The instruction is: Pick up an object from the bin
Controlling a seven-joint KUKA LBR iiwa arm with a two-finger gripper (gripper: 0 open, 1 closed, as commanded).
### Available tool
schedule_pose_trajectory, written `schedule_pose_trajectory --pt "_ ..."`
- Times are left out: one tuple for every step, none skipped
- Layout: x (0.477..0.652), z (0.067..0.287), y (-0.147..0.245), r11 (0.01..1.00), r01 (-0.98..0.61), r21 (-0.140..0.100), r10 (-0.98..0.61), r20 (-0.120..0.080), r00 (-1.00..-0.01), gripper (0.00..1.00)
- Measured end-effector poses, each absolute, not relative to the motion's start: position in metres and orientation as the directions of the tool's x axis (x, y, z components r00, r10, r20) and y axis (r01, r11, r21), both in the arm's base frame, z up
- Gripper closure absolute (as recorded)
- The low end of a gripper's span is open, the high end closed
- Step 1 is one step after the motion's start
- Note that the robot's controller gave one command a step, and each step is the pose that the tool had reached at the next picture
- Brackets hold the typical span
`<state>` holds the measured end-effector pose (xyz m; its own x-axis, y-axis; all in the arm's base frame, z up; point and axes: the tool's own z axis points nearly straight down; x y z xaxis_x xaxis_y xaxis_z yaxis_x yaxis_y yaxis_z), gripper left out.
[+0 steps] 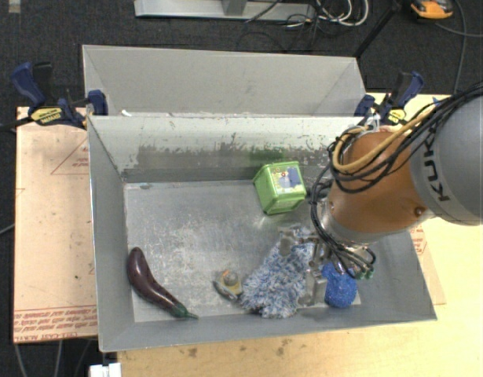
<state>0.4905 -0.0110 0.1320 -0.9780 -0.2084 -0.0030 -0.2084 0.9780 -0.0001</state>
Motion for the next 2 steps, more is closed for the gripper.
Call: schedule_pose_trajectory --pt "0.5134 0.0922 0.0101 0.913 -0.407 0.001 -0.407 0.0 -0.913 1.0" --pt "0.5134 0.0922 0.01 0.913 -0.407 0.001 -0.407 0.0 -0.913 1.0"
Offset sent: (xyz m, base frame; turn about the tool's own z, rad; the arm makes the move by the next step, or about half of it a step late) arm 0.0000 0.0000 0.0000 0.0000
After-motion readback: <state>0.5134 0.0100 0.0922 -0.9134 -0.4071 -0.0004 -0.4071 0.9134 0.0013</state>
